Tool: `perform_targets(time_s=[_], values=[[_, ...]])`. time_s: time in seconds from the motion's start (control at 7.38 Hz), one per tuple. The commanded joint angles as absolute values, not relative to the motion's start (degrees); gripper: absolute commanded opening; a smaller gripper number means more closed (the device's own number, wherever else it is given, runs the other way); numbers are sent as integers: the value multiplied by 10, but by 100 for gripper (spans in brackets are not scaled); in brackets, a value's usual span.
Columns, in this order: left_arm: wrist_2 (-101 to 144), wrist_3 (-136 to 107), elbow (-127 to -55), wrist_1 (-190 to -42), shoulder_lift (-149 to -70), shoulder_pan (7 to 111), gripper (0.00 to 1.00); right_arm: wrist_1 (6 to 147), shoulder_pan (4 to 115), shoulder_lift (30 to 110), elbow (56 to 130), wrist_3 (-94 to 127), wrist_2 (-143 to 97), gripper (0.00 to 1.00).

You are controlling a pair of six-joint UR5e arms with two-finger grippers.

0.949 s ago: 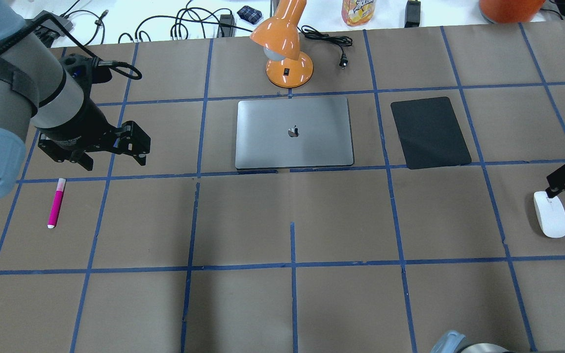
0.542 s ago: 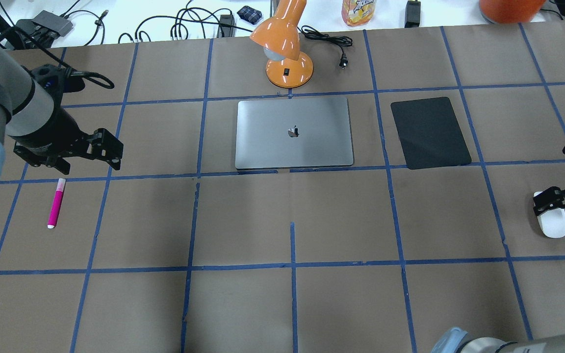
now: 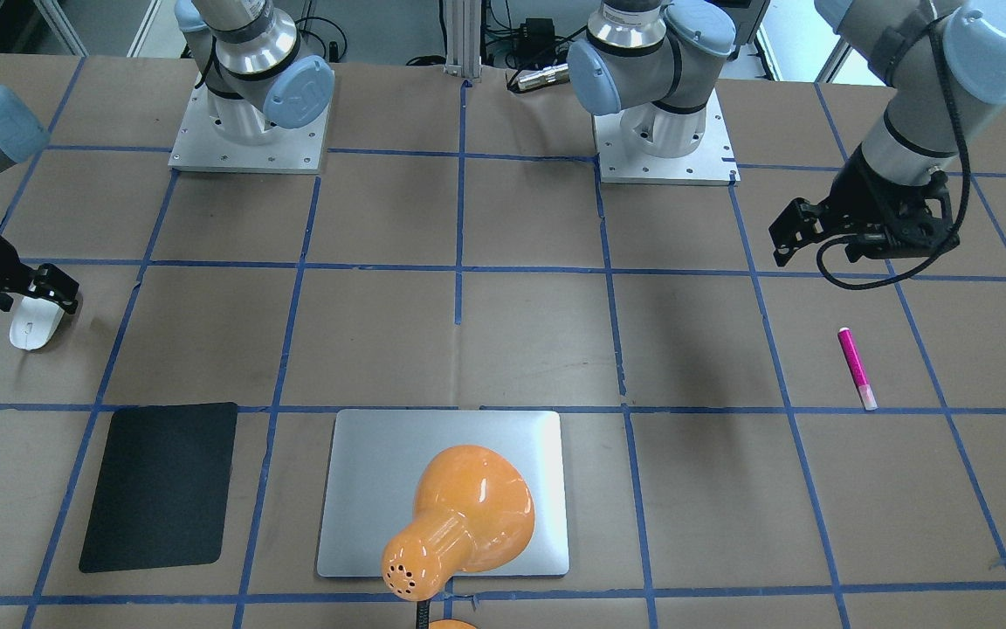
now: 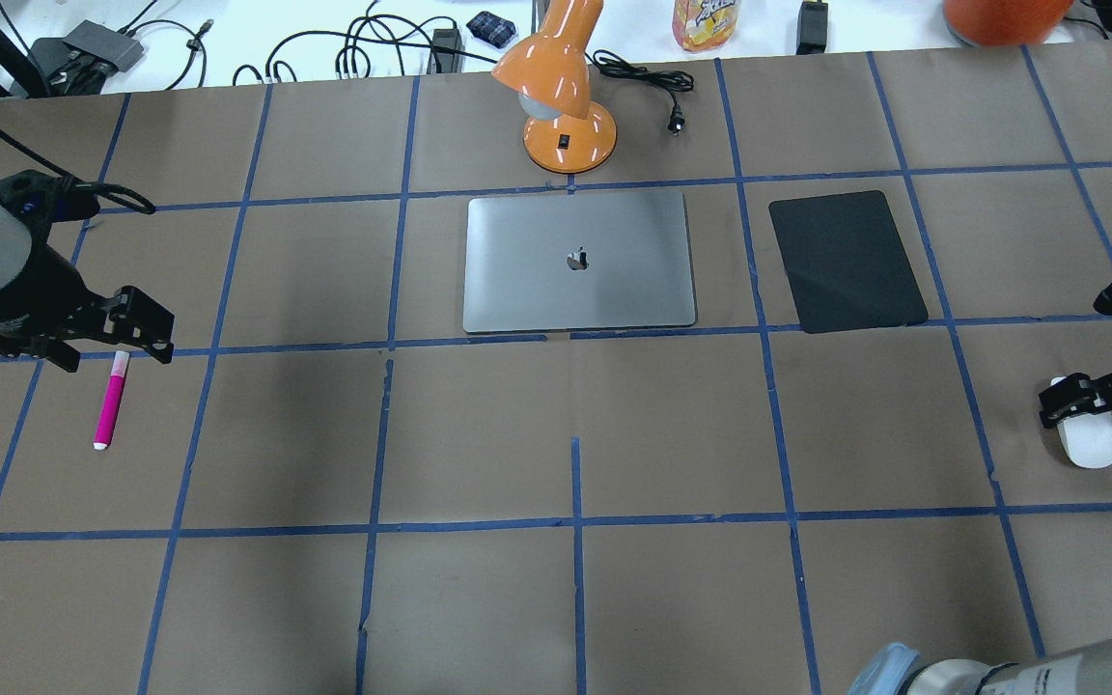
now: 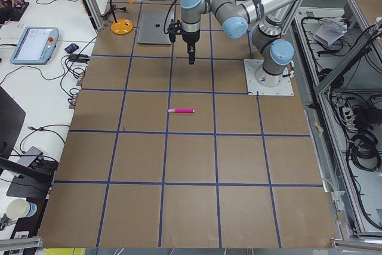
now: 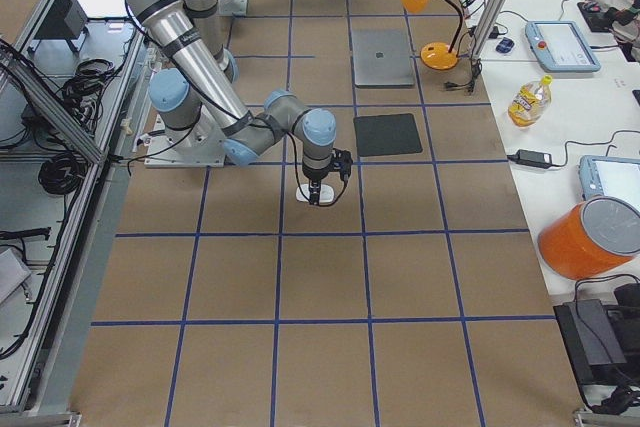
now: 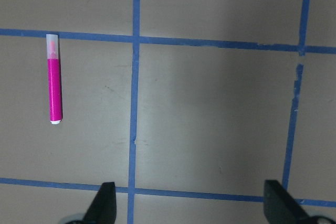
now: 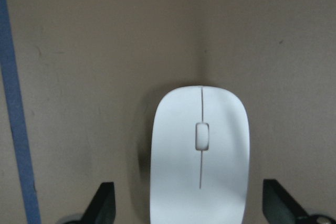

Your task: Place pen and mouse around notebook

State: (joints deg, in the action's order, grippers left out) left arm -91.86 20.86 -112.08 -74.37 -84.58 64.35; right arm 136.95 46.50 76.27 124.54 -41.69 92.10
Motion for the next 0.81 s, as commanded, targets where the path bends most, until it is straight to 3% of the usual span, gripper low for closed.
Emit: perform_targets(time_s=[0.0,0.27,0.68], values=[[-915,246,-1124,-730,-881,558,100,1375,465,753,1245,-417,921,86],[-913,261,-1134,-684,-925,508,100,1374,465,752,1245,-417,921,59],[-930,373,-1136,-548,-1013,490,100,1364,465,761,1241,-411,922,56]])
